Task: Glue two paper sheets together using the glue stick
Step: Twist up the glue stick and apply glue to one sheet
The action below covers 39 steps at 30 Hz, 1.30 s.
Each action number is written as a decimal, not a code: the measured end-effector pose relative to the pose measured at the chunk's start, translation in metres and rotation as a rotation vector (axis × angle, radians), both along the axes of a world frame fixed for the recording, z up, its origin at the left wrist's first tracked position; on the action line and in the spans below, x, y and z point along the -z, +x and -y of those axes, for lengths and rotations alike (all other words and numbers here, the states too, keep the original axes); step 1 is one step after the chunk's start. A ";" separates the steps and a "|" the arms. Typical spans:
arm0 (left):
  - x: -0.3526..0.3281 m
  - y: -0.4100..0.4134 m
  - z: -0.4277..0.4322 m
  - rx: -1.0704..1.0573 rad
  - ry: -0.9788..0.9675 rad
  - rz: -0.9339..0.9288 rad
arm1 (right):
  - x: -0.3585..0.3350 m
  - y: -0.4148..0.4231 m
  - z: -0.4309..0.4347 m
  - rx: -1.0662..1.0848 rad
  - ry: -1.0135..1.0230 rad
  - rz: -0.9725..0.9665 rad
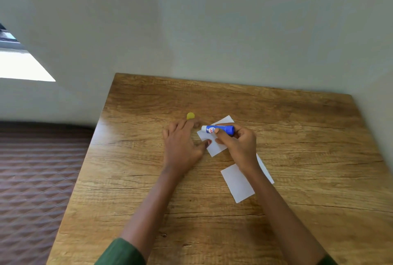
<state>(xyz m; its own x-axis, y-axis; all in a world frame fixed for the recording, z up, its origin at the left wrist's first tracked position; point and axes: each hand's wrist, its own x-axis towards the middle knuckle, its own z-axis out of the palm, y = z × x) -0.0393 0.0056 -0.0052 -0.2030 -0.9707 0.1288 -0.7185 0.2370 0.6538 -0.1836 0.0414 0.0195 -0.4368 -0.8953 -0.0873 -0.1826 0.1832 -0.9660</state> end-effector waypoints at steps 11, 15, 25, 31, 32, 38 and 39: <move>0.002 0.000 0.001 0.000 0.001 0.049 | -0.002 0.007 0.006 -0.093 -0.055 -0.340; 0.001 0.000 0.000 0.006 -0.002 0.045 | -0.001 0.008 0.007 -0.104 -0.073 -0.377; -0.002 0.000 -0.001 0.005 0.002 0.027 | -0.002 0.007 0.006 -0.106 -0.076 -0.439; -0.003 0.000 -0.001 0.006 0.004 0.054 | -0.006 0.001 0.006 -0.077 -0.070 -0.471; -0.003 0.000 -0.001 0.007 0.005 0.057 | -0.007 0.000 0.006 -0.072 -0.070 -0.471; -0.004 0.000 -0.002 0.007 0.006 0.048 | -0.008 -0.010 0.007 -0.049 -0.051 -0.470; -0.004 0.000 -0.002 0.008 0.006 0.053 | -0.008 -0.011 0.007 -0.048 -0.048 -0.469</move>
